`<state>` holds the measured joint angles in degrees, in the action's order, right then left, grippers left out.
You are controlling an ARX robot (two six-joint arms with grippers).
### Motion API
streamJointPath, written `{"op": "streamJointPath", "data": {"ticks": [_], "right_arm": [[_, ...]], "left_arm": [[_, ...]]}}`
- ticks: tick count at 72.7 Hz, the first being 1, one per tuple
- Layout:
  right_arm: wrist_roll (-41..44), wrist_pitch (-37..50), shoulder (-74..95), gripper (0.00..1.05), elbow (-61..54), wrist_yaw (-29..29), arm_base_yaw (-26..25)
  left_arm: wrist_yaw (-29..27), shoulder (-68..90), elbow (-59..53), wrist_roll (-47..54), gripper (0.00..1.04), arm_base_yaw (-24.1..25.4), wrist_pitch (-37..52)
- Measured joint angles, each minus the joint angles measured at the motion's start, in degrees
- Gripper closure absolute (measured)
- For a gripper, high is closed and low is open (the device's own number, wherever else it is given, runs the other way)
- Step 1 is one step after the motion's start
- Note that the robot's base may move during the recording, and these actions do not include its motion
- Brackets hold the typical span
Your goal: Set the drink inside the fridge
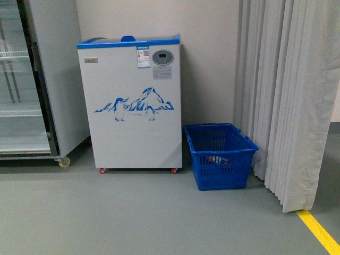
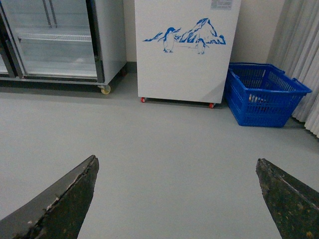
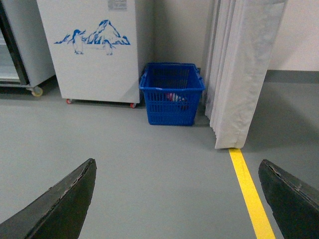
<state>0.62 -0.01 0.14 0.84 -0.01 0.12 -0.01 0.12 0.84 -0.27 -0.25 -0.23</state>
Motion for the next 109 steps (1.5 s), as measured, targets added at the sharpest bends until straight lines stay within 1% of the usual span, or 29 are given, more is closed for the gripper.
{"op": "streamJointPath", "data": {"ticks": [109], "right_arm": [[0.0,0.0,0.0,0.07,0.0,0.02,0.0]], "left_arm": [[0.0,0.0,0.0,0.0,0.08,0.0,0.0]]}}
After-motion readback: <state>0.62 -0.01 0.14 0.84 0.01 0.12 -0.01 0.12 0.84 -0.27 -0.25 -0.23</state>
